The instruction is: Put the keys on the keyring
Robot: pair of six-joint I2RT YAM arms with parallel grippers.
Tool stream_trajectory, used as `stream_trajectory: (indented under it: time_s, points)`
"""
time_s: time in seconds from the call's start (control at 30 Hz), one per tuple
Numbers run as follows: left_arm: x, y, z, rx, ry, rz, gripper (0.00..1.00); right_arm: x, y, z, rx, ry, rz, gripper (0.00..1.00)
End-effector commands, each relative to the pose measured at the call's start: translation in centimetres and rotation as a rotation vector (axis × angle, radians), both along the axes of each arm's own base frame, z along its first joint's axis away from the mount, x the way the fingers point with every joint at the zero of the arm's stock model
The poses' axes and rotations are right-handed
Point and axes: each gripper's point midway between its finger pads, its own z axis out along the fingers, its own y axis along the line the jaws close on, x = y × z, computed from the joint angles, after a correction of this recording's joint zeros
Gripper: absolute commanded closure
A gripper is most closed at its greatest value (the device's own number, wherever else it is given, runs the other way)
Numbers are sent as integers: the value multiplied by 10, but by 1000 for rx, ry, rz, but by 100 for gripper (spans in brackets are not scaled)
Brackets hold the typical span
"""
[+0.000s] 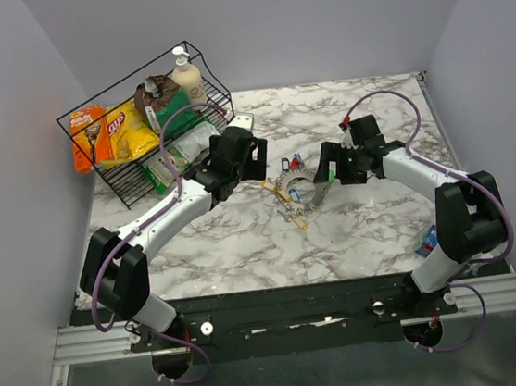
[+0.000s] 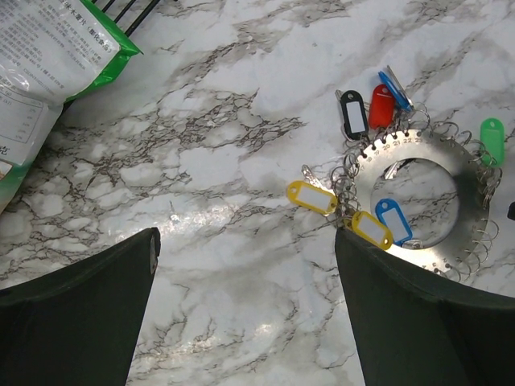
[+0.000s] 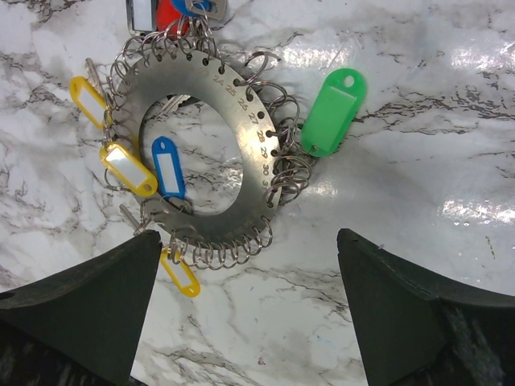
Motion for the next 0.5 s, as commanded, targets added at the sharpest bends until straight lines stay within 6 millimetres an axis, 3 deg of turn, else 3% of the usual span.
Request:
stream_trajectory:
  time_s: [0.0, 0.47]
  points:
    - [3, -9, 4, -24, -5, -16, 1, 1, 8, 11, 18, -43, 38, 2]
    - [2, -10, 1, -19, 2, -23, 1, -3, 22, 15, 8, -54, 80, 2]
